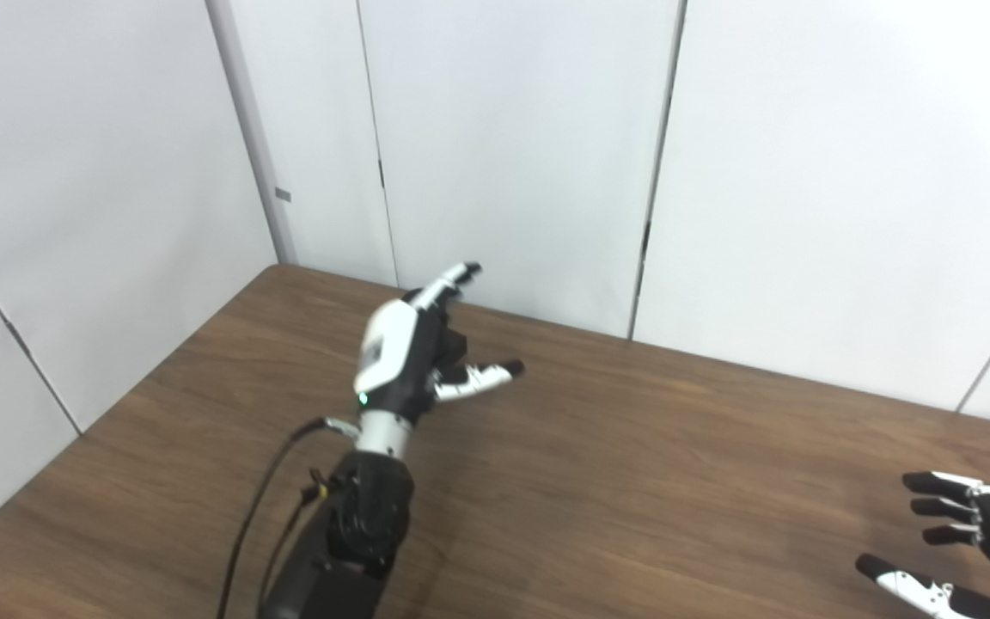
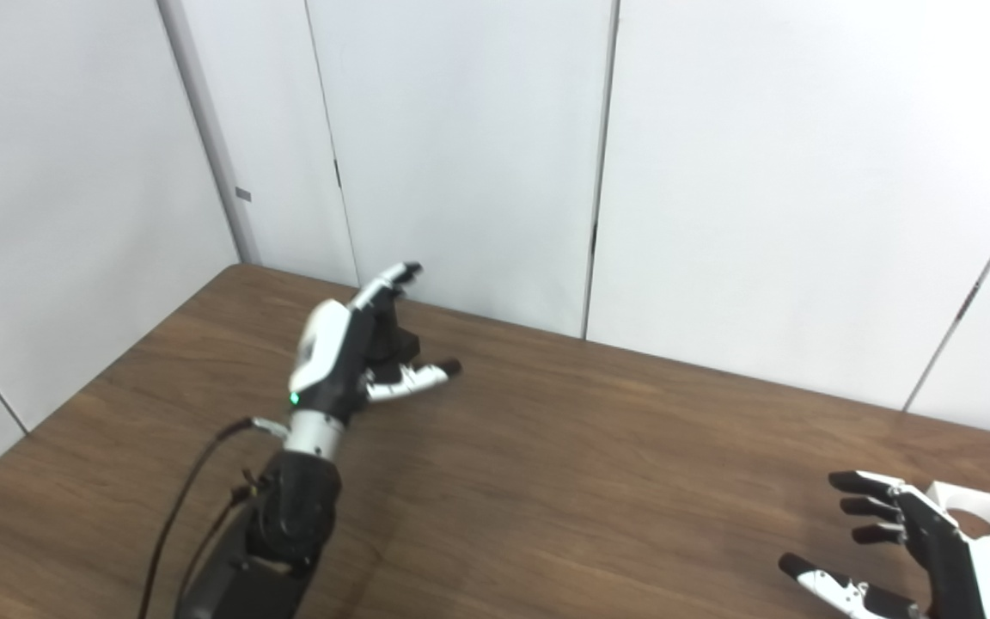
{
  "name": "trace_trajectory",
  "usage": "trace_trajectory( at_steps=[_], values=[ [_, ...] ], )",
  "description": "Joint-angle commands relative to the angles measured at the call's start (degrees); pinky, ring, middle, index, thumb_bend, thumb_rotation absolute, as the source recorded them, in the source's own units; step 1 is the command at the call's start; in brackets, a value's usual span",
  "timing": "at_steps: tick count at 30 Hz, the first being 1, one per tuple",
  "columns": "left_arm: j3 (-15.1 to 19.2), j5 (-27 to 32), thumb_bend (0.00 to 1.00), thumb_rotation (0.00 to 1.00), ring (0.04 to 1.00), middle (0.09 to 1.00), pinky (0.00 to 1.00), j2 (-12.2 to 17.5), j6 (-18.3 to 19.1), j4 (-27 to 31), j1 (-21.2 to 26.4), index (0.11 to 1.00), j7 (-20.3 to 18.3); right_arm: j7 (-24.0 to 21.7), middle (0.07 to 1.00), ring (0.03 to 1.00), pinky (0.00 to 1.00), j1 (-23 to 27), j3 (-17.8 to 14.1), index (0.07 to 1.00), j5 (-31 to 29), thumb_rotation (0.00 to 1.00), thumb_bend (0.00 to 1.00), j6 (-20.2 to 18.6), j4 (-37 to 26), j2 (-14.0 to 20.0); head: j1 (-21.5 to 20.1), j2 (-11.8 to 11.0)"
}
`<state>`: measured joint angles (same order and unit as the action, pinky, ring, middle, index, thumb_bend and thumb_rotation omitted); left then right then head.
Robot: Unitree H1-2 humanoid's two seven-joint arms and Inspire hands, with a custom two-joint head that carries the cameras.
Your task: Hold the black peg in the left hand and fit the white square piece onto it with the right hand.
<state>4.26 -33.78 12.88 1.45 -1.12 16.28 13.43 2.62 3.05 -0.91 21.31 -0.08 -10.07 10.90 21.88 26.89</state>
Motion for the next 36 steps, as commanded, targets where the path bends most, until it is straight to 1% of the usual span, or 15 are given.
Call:
trace_trajectory(
  at_steps=[1,5,9,11,13,16,20,22,24,26,29,31,32,33,36],
  values=[
    [0.7,-2.0,0.85,0.24,0.891,0.903,0.78,2.2,0.1,1.5,3.0,0.885,2.0,1.5,0.675,0.625,0.52,1.6,-0.2,0.638,1.9,0.00,0.66,1.5,-1.9,0.8,0.1,0.0],
    [1.4,-2.6,0.86,0.29,0.937,0.936,0.81,4.1,3.4,2.2,3.9,0.899,1.1,1.4,0.678,0.626,0.53,1.6,-0.5,0.644,2.3,0.00,0.67,1.0,-2.0,0.6,0.2,0.1],
    [1.1,-6.4,0.90,0.34,0.946,0.946,0.78,5.6,6.6,2.9,4.7,0.914,1.9,1.2,0.679,0.631,0.54,1.7,-0.5,0.649,2.2,0.00,0.67,1.1,-2.0,0.6,0.3,0.1],
    [1.1,-7.9,0.93,0.36,0.965,0.962,0.81,6.0,8.8,3.4,5.1,0.923,1.9,1.2,0.679,0.629,0.53,1.8,-0.6,0.650,2.1,0.00,0.67,1.3,-1.9,0.7,0.3,0.1],
    [1.1,-9.2,0.97,0.36,0.985,0.979,0.83,6.3,11.3,3.9,5.5,0.923,1.4,1.1,0.680,0.630,0.53,1.8,-0.5,0.652,2.2,0.00,0.66,0.9,-2.2,0.6,0.3,0.1],
    [0.2,-13.1,1.00,0.40,0.988,0.990,0.83,7.6,15.7,4.4,6.2,0.912,-0.1,1.0,0.682,0.633,0.54,1.7,-0.4,0.653,2.4,0.00,0.66,0.3,-2.6,0.4,0.6,0.3],
    [-1.2,-16.6,1.00,0.47,0.999,0.997,0.89,9.3,21.3,4.5,7.2,0.896,-3.6,1.1,0.683,0.634,0.53,1.8,-0.3,0.653,2.5,0.00,0.66,0.7,-2.5,0.2,0.7,0.3],
    [-1.6,-17.6,1.00,0.48,0.997,0.994,0.88,9.9,22.9,3.7,7.8,0.872,-4.2,1.0,0.680,0.631,0.53,1.8,-0.3,0.652,2.7,0.00,0.66,0.3,-2.7,0.1,0.7,0.3],
    [-1.9,-18.0,1.00,0.50,1.000,0.993,0.86,10.6,24.2,3.0,8.3,0.846,-5.0,0.8,0.678,0.632,0.54,1.8,-0.4,0.651,2.6,0.00,0.64,-0.3,-3.1,0.0,0.7,0.4],
    [-2.3,-18.8,1.00,0.55,1.000,0.996,0.84,11.3,25.1,2.3,8.8,0.821,-6.4,0.8,0.680,0.635,0.54,1.8,-0.4,0.653,2.3,0.00,0.63,-0.5,-3.2,-0.1,0.7,0.4],
    [-3.1,-20.4,1.00,0.62,0.996,0.993,0.81,12.3,25.4,0.2,9.5,0.800,-7.9,0.7,0.681,0.636,0.54,1.9,-0.3,0.650,2.3,0.00,0.62,-0.5,-3.2,0.0,0.7,0.4],
    [-3.3,-20.9,1.00,0.64,1.000,0.998,0.81,12.7,25.4,-0.9,9.9,0.798,-8.9,0.8,0.679,0.637,0.55,1.9,-0.3,0.645,2.2,0.00,0.61,-0.3,-3.1,0.1,0.7,0.4],
    [-3.4,-21.4,1.00,0.64,1.000,0.998,0.81,13.0,25.4,-1.6,10.2,0.797,-10.2,0.7,0.678,0.638,0.55,1.8,-0.3,0.643,2.2,0.00,0.60,-0.4,-3.3,0.1,0.8,0.7],
    [-3.3,-22.0,1.00,0.66,1.000,1.000,0.83,13.1,25.4,-2.1,10.5,0.802,-11.7,0.7,0.677,0.638,0.56,1.8,-0.3,0.639,2.2,0.00,0.59,-0.4,-3.5,0.1,0.8,0.7],
    [-3.3,-23.0,1.00,0.65,1.000,1.000,0.89,13.5,25.5,-3.6,11.3,0.809,-15.4,0.6,0.676,0.637,0.56,1.7,-0.3,0.636,2.3,0.00,0.59,-0.6,-3.8,0.0,0.8,1.0]
  ],
)
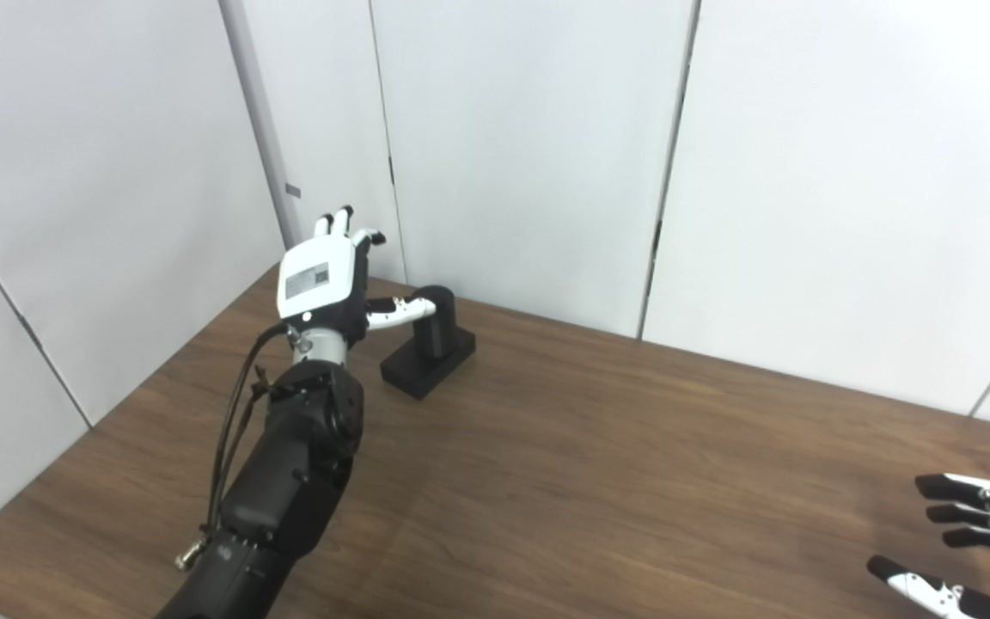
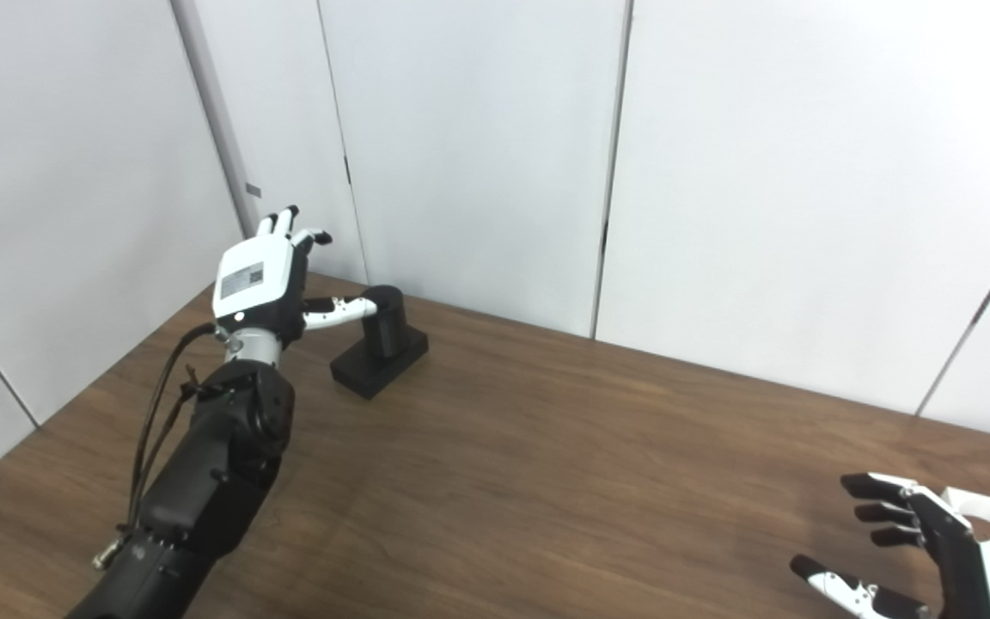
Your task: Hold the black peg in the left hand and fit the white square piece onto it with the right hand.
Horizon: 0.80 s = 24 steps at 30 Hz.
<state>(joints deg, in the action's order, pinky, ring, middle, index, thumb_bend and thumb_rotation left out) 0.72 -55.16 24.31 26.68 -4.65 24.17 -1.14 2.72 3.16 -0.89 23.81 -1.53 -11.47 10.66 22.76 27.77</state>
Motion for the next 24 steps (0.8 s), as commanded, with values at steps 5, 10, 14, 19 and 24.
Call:
trace_trajectory(
  at_steps=[5,10,14,19,24],
  values=[
    [-0.6,-3.3,1.00,0.66,1.000,1.000,0.88,3.0,0.2,-3.1,4.7,0.814,-3.9,0.6,0.674,0.631,0.54,1.5,-0.4,0.639,-0.2,0.00,0.60,0.8,-2.6,0.2,-0.3,0.3],
    [-4.1,-6.5,1.00,0.67,1.000,1.000,0.88,4.4,0.2,-6.5,5.7,0.836,-7.9,0.1,0.659,0.633,0.55,1.4,-0.3,0.632,-0.1,0.00,0.59,0.1,-3.3,0.3,-0.3,0.6],
    [-6.6,-6.3,1.00,0.65,1.000,1.000,0.92,5.3,0.1,-10.4,6.5,0.840,-8.6,0.2,0.659,0.632,0.55,1.2,-0.3,0.629,-0.1,0.00,0.59,0.3,-3.4,0.3,-0.6,0.8],
    [-8.9,-5.9,1.00,0.67,1.000,1.000,0.92,5.9,0.1,-13.9,7.5,0.811,-8.6,0.1,0.659,0.625,0.54,1.1,-0.3,0.625,0.2,0.00,0.59,-0.2,-4.0,0.2,-0.8,1.0],
    [-8.8,-5.6,1.00,0.65,1.000,1.000,0.95,5.3,0.2,-14.9,7.6,0.813,-8.7,0.2,0.660,0.619,0.53,1.1,-0.2,0.624,0.4,0.00,0.60,-0.7,-4.6,0.0,-0.8,1.1]
  ],
)
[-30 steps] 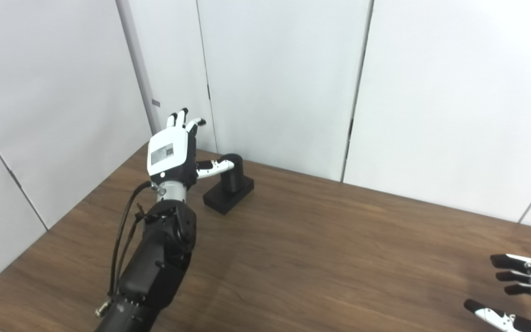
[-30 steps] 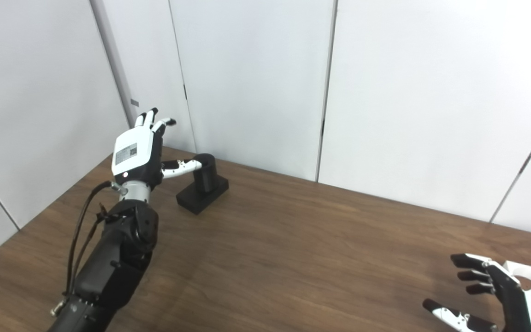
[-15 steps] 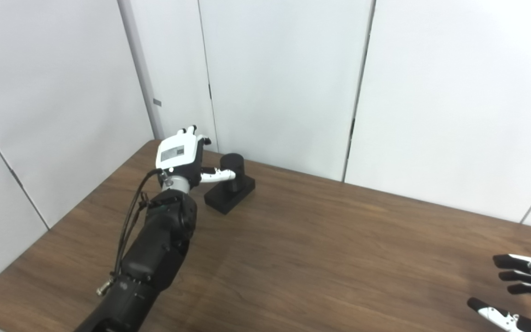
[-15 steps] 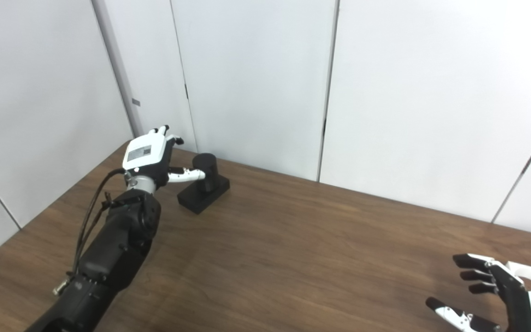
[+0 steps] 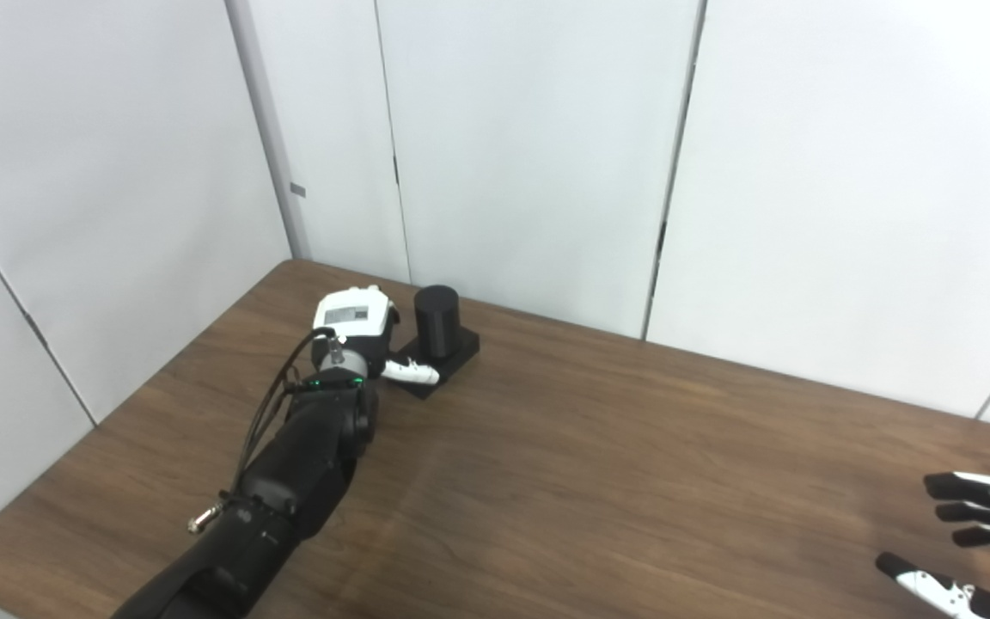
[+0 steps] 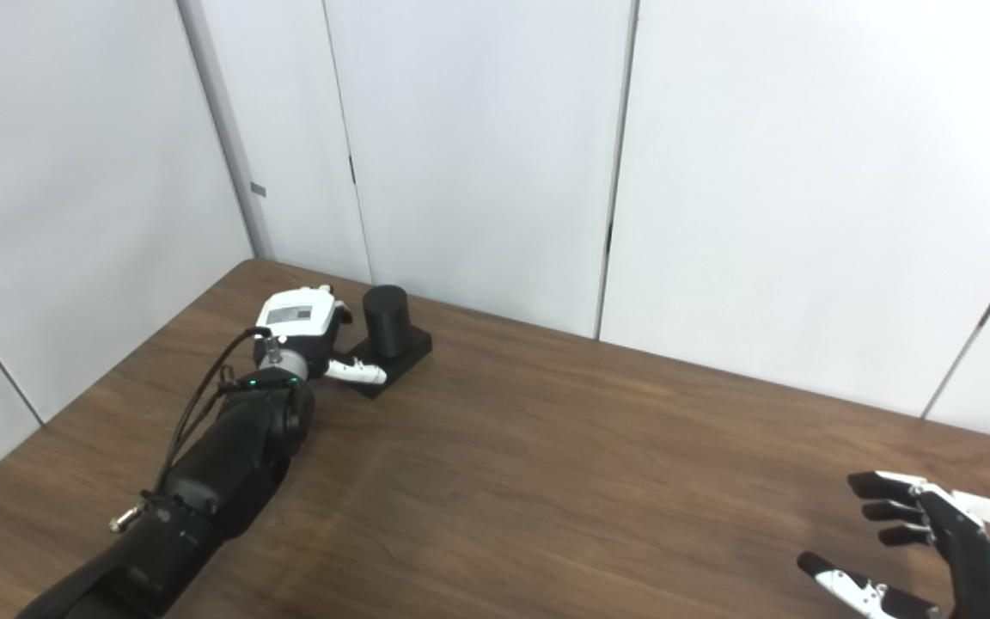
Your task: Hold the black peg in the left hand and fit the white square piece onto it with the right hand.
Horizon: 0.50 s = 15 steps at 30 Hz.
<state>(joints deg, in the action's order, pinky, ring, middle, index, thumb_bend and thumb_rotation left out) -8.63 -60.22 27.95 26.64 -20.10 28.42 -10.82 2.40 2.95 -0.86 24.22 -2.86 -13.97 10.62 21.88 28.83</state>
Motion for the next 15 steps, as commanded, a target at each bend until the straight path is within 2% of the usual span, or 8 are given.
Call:
trace_trajectory(
  at_steps=[1,7,15],
  values=[
    [0.4,-0.8,1.00,0.65,1.000,1.000,0.95,1.6,0.3,0.4,3.4,0.815,0.9,0.6,0.660,0.617,0.53,1.4,-0.3,0.622,-0.1,0.00,0.60,0.7,-2.0,0.1,0.0,0.0],
    [0.7,-1.8,1.00,0.65,1.000,1.000,0.92,0.5,0.3,-0.6,3.0,0.800,1.5,0.4,0.659,0.612,0.52,1.5,-0.3,0.620,0.0,0.00,0.59,0.7,-2.2,0.3,-0.1,0.4],
    [1.0,-3.3,1.00,0.64,1.000,1.000,0.91,-1.1,0.3,-1.1,1.9,0.834,-0.3,0.4,0.663,0.613,0.53,1.3,-0.5,0.622,-0.3,0.00,0.59,0.6,-2.5,0.3,-0.2,0.9]
  ],
)
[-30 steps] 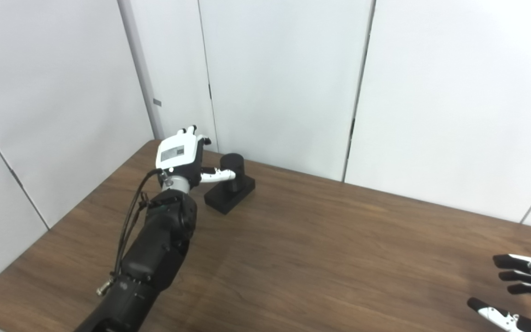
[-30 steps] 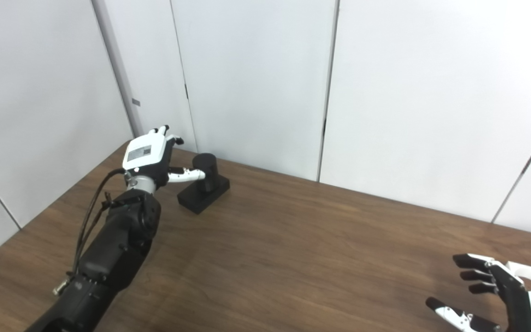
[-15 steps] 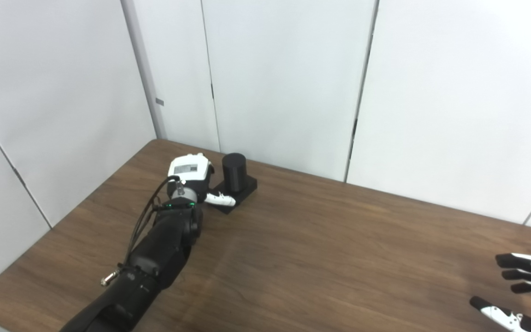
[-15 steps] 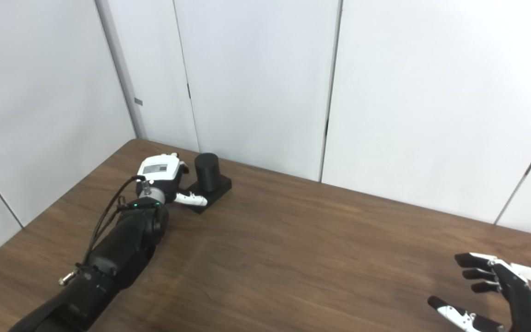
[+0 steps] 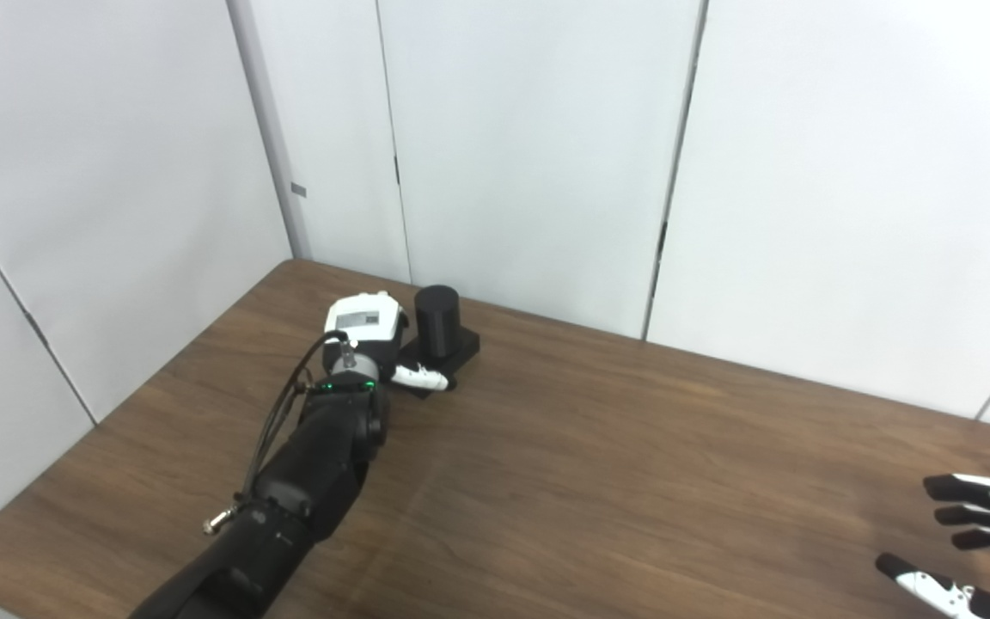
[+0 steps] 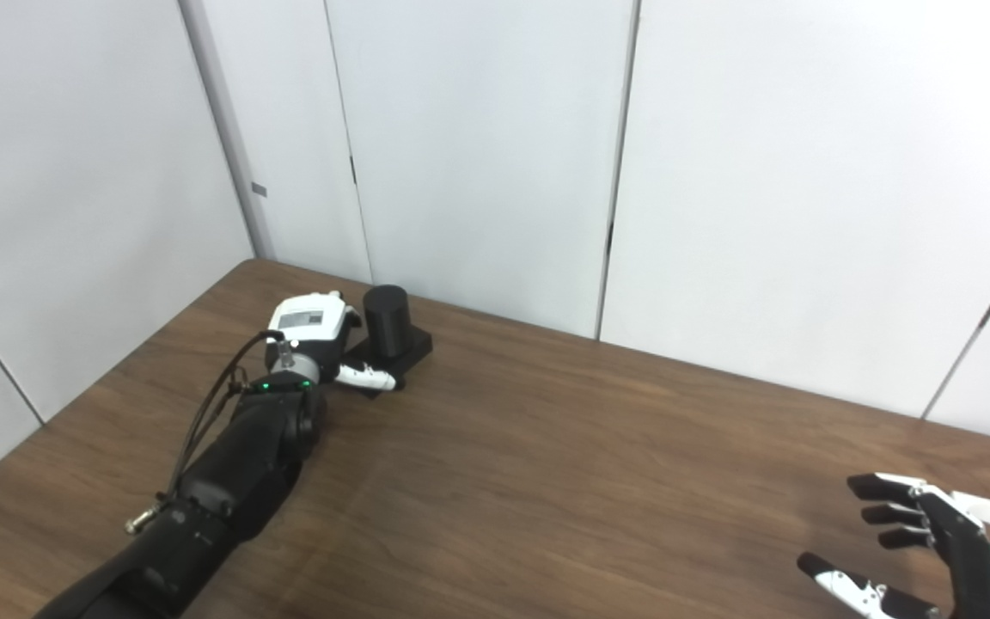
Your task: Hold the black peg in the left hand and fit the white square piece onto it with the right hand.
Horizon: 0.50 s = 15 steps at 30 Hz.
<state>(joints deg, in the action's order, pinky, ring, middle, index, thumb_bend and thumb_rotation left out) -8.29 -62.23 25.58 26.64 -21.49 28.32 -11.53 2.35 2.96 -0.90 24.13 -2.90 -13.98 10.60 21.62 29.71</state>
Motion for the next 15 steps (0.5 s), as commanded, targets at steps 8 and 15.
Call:
trace_trajectory(
  at_steps=[8,15],
  values=[
    [-0.2,-0.9,1.00,0.64,1.000,1.000,0.90,1.0,0.3,-0.1,1.5,0.823,0.4,0.1,0.660,0.611,0.52,1.1,-0.6,0.622,-0.9,0.00,0.59,0.7,-2.7,0.5,-0.1,0.7],
    [-0.3,-0.2,1.00,0.61,1.000,1.000,0.89,0.3,0.3,-1.1,0.8,0.856,1.7,-0.3,0.663,0.617,0.53,1.1,-0.8,0.628,-1.0,0.00,0.59,-0.1,-3.3,0.9,0.0,1.2]
  ],
)
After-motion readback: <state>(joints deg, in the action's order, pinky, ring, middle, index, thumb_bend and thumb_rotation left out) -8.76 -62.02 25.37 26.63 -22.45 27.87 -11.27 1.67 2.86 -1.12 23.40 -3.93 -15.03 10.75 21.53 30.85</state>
